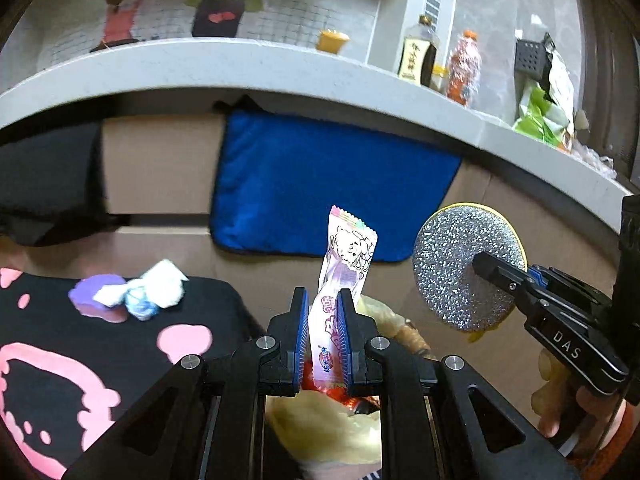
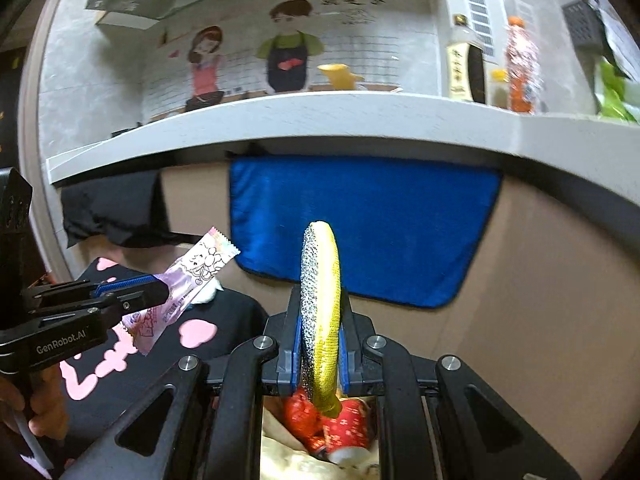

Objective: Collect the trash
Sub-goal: 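Carry the pink-white wrapper and silver pad over the bin with both tools, then open both tools to drop the wrapper and silver pad into the bin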

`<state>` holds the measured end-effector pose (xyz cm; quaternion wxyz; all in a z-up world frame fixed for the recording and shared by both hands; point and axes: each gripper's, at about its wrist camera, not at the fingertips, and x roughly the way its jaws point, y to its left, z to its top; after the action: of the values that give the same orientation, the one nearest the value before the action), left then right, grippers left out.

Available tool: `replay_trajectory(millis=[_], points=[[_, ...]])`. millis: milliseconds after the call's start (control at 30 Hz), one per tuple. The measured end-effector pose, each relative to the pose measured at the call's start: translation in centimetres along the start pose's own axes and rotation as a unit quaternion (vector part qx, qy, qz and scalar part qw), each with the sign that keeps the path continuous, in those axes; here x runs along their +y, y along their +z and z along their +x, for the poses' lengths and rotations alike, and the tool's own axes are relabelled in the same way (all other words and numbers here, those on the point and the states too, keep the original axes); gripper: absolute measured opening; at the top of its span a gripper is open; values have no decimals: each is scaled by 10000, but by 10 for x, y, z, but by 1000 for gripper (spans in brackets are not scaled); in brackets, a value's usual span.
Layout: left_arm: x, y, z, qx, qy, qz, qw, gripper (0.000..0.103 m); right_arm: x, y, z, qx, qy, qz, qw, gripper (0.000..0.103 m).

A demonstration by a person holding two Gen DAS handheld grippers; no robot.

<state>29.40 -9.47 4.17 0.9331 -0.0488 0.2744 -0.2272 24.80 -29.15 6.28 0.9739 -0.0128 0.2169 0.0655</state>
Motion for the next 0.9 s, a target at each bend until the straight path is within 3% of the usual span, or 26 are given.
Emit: replay_trajectory(millis=[233,633,733,800,900], points=[[-15,-16,47,438,-176,-6,9989,15,-27,-18,12,212,-105,241,9994,13],[-10,-38,93,952,-413,-271,9942,16,-48,-46,43,599,-68,478,9970,13],[-5,-41,99,1005,-590,-396,9924,25,-50,-50,51,679,-40,533,9963,13],[2,-40,98,979,-597,-509,9921,37,-50,-53,55,728,-30,564,9957,13],[15,-36,92,877,-444,-666,9929,40,-49,-56,60,798,-31,580,9951,13]])
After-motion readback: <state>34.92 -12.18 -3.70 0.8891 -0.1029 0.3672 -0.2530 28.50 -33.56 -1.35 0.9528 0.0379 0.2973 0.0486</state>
